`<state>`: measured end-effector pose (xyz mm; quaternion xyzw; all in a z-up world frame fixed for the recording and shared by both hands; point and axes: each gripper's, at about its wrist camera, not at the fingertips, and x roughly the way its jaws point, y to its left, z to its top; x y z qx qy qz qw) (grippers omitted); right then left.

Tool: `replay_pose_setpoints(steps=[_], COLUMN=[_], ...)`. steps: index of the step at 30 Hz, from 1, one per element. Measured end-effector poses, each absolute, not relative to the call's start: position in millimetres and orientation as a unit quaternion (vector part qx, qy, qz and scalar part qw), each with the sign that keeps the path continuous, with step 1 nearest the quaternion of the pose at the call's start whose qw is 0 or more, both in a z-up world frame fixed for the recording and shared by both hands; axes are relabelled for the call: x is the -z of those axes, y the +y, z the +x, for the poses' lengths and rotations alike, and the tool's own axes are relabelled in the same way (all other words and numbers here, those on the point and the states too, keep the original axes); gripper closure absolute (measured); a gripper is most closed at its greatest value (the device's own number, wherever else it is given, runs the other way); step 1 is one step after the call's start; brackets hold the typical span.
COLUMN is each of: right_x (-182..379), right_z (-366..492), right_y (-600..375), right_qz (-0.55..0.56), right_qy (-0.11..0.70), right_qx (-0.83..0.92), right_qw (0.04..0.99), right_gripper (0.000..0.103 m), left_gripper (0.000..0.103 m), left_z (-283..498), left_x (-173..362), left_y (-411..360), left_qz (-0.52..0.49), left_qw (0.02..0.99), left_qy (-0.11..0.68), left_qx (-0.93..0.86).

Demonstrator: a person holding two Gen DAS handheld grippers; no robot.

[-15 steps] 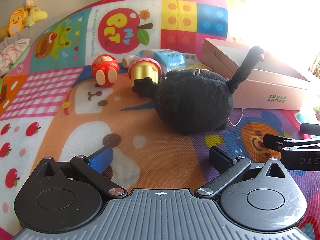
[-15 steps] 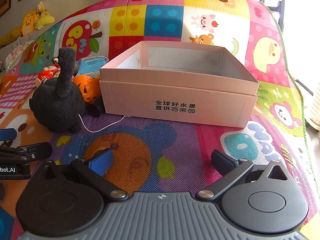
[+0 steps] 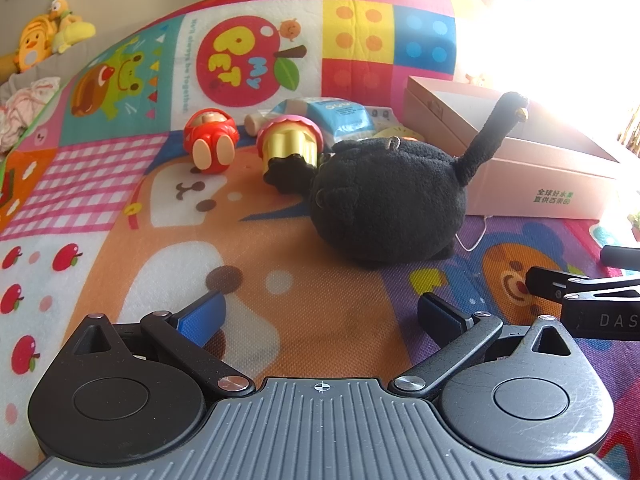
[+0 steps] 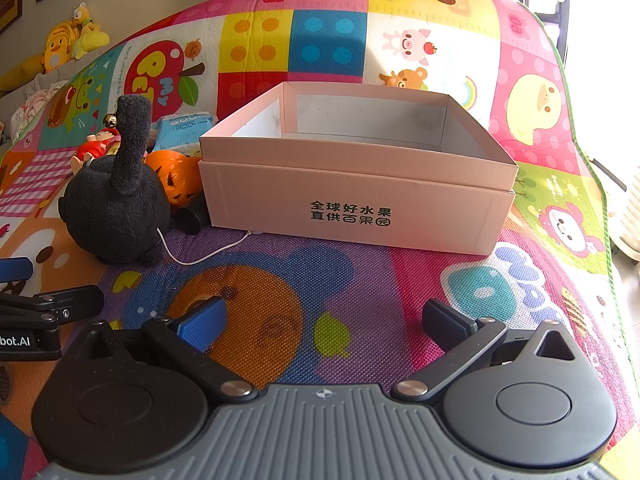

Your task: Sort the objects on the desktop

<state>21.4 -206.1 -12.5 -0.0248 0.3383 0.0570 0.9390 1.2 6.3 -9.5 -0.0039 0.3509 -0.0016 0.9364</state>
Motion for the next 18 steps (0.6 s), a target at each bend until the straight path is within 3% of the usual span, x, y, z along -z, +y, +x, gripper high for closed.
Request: replay_pose_setpoints(steps=[18], right_x=[9.0], right_z=[23.5], right_y=[-204.2], right_qz=[-0.029], right_qy=[0.384], right_qx=[-0.054], right_qw=[0.921], right_gripper=[0.0], left_gripper=[0.0], left_z=[2.7], left_x=[10.2], left_y=[8.7], left_qz=[-0.005], left_qw=[0.934], left_qy=[0.357], left_qx=[-0.002])
